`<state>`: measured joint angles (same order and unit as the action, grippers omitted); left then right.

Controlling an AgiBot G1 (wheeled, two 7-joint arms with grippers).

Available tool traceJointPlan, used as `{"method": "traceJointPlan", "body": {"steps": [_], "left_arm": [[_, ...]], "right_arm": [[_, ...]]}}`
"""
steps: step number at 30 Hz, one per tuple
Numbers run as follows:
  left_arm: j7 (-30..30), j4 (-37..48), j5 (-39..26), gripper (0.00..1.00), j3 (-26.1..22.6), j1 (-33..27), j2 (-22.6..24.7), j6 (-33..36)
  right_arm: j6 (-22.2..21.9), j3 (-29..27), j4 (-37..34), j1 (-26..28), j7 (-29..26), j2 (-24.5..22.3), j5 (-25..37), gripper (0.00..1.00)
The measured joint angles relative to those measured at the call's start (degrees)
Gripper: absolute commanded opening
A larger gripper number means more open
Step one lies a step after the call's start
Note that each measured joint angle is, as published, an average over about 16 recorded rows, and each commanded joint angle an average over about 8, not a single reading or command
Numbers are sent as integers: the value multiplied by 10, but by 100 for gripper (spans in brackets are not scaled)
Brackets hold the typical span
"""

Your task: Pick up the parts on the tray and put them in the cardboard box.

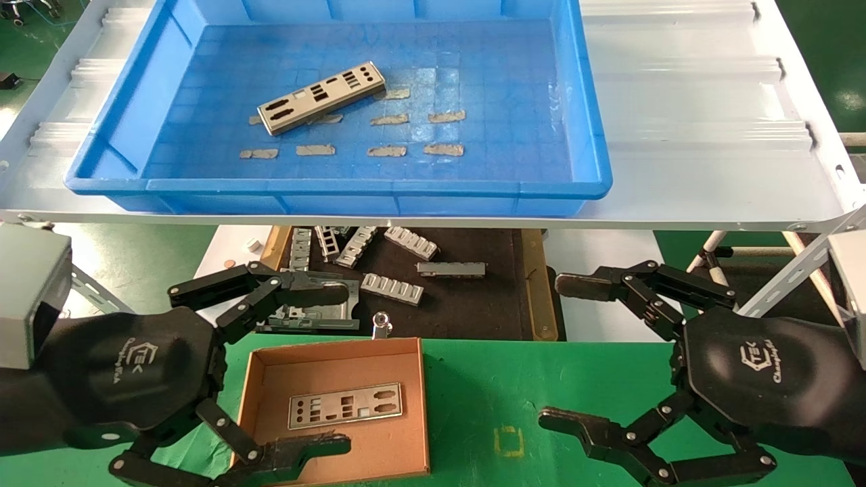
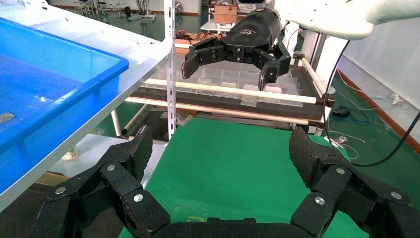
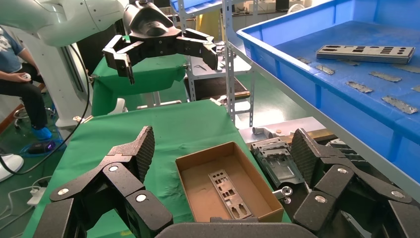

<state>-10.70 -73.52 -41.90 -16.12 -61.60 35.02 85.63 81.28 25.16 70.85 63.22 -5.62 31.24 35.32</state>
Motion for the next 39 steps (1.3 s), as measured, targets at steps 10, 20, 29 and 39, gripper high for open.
{"method": "traceJointPlan", "body": {"steps": [10,20,29,39], "left_arm": [[0,0,0,100,0,0,0,0],[0,0,0,100,0,0,0,0],[0,0,0,100,0,0,0,0],[0,0,0,100,0,0,0,0]], "right_arm": [[0,0,0,0,0,0,0,100],[0,0,0,0,0,0,0,100],[0,0,0,0,0,0,0,100],[0,0,0,0,0,0,0,100]]}}
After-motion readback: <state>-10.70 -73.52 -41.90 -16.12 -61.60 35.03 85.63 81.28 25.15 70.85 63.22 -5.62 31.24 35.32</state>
